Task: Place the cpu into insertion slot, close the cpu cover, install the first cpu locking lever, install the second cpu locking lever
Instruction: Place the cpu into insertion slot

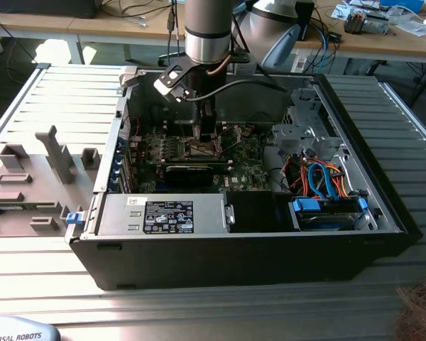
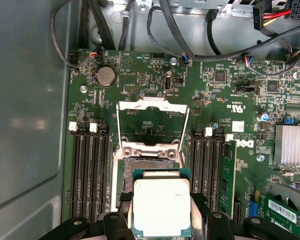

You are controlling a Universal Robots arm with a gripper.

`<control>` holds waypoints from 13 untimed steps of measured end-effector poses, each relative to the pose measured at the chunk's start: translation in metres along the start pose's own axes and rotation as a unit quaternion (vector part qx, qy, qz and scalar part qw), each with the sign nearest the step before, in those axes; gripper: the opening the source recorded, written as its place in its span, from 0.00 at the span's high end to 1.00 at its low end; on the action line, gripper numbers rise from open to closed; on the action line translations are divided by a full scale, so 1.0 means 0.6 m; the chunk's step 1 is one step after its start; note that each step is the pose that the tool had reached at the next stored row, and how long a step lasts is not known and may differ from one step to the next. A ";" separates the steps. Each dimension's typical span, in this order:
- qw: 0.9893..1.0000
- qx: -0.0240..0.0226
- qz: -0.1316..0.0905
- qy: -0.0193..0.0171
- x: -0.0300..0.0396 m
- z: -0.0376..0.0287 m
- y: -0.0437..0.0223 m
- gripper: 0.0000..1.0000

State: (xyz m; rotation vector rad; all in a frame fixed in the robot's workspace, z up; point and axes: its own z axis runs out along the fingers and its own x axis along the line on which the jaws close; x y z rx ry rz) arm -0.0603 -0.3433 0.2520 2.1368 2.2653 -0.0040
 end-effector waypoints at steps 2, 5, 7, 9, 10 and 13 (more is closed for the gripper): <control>1.000 0.000 0.000 0.000 0.000 0.001 0.000 0.46; 1.000 0.000 0.000 0.000 0.000 0.003 0.000 0.46; 1.000 0.000 0.000 0.000 0.000 0.004 0.000 0.46; 1.000 0.000 0.000 0.000 0.000 0.008 0.000 0.46; 1.000 0.000 0.000 0.000 0.000 0.011 0.000 0.46; 1.000 0.000 0.000 0.000 0.000 0.011 0.000 0.46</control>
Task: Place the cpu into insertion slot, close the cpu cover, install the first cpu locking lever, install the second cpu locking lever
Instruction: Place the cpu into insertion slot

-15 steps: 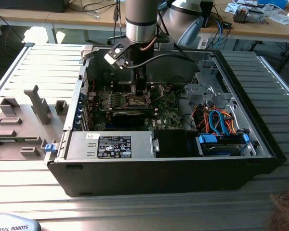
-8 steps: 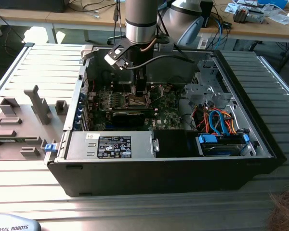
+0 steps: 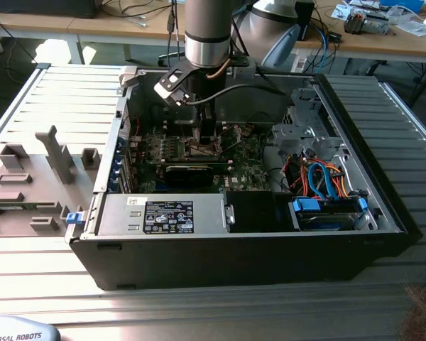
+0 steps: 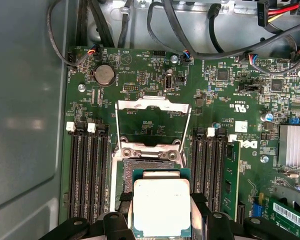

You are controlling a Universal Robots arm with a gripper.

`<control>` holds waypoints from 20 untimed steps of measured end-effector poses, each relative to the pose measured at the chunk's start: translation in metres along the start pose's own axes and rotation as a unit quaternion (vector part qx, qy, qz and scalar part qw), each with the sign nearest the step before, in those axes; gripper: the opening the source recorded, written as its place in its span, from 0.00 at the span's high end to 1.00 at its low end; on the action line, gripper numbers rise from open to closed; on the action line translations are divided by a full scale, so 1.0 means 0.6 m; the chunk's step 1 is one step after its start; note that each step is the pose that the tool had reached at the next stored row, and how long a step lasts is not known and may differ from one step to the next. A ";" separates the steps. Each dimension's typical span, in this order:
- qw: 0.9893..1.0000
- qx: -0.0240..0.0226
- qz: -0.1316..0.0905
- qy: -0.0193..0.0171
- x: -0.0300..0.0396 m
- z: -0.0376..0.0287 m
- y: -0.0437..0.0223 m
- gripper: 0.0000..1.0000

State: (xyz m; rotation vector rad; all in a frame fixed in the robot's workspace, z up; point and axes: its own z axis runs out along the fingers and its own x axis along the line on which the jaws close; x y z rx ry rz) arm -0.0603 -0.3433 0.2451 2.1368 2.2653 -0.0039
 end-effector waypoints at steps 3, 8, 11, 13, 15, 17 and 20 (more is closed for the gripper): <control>1.000 0.000 -0.001 0.001 0.001 0.014 0.000 0.46; 1.000 0.000 -0.001 0.001 0.001 0.015 0.000 0.46; 1.000 0.000 -0.001 0.001 0.001 0.016 0.000 0.46; 1.000 0.000 -0.001 0.001 0.001 0.017 0.000 0.46; 1.000 0.000 -0.001 0.001 0.001 0.017 0.000 0.46; 1.000 0.000 -0.001 0.001 0.001 0.018 -0.001 0.46; 1.000 0.000 -0.001 0.001 0.002 0.018 -0.001 0.46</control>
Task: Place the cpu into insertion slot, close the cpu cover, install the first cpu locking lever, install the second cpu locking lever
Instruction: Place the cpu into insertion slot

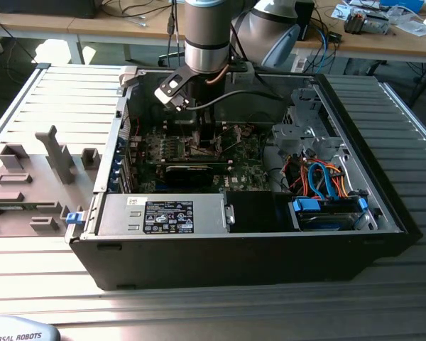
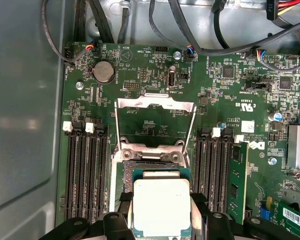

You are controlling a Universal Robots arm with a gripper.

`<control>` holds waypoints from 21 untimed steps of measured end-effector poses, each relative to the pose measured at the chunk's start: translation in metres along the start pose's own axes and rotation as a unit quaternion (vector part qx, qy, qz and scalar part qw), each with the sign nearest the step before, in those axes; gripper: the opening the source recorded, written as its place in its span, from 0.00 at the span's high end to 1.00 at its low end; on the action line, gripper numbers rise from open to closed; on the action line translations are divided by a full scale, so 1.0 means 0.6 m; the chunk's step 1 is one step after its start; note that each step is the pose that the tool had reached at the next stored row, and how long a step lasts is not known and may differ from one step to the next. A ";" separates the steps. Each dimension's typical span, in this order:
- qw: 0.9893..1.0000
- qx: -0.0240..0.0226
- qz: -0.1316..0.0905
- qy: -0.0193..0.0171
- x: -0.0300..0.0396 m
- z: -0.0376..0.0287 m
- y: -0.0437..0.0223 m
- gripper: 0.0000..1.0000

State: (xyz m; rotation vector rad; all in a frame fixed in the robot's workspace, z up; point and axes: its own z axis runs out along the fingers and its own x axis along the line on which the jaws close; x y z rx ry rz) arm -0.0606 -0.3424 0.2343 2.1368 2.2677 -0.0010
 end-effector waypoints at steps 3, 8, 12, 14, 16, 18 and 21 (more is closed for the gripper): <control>1.000 0.000 0.000 0.000 0.001 0.000 0.000 0.46; 1.000 0.000 0.011 0.000 0.001 0.002 0.000 0.46; 1.000 0.000 0.021 0.000 0.001 0.003 0.000 0.46; 1.000 0.000 0.021 0.000 0.001 0.004 0.000 0.46; 1.000 0.000 0.021 0.000 0.001 0.004 0.000 0.46; 1.000 0.000 0.021 0.000 0.002 0.004 0.000 0.46; 1.000 0.000 0.021 0.000 0.003 0.005 0.000 0.46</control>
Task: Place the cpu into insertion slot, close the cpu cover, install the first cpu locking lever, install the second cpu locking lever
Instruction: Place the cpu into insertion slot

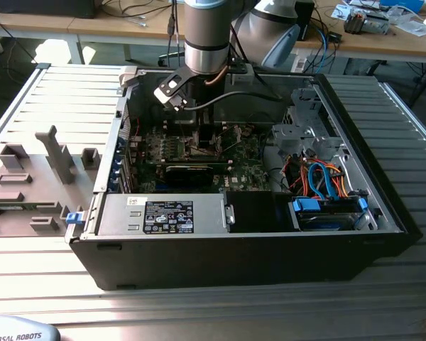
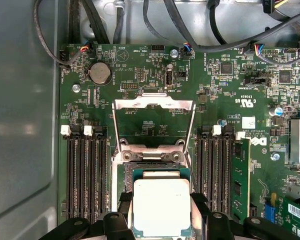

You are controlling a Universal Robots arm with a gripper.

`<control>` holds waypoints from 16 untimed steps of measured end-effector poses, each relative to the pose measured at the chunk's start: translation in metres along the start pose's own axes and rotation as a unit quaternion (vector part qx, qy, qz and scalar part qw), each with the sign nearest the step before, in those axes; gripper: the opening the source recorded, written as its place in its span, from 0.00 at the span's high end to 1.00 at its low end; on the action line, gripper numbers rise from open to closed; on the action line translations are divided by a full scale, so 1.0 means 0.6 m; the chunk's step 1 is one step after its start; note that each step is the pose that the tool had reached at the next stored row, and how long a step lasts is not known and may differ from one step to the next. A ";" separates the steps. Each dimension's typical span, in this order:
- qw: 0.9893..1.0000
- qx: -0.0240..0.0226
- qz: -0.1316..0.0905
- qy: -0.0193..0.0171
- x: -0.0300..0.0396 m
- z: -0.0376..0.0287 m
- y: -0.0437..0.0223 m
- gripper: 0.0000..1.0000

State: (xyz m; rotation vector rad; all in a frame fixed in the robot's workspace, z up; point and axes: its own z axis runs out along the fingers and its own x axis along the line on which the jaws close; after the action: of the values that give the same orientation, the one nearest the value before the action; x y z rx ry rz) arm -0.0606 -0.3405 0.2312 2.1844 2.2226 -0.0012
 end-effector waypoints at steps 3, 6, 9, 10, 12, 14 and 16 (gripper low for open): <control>1.000 0.000 0.000 0.000 0.000 0.009 0.000 0.46; 1.000 0.000 0.000 0.000 0.000 0.010 0.000 0.46; 1.000 0.000 0.000 0.000 0.000 0.016 0.000 0.46; 1.000 0.000 0.000 0.000 0.000 0.016 0.000 0.46; 1.000 0.000 0.000 0.000 0.000 0.017 0.000 0.46; 1.000 0.000 0.000 0.000 0.000 0.019 0.000 0.46; 1.000 0.000 0.000 0.000 0.000 0.019 0.000 0.46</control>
State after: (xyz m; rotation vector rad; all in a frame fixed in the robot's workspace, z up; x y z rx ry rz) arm -0.0606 -0.3405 0.2199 2.1845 2.2226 -0.0012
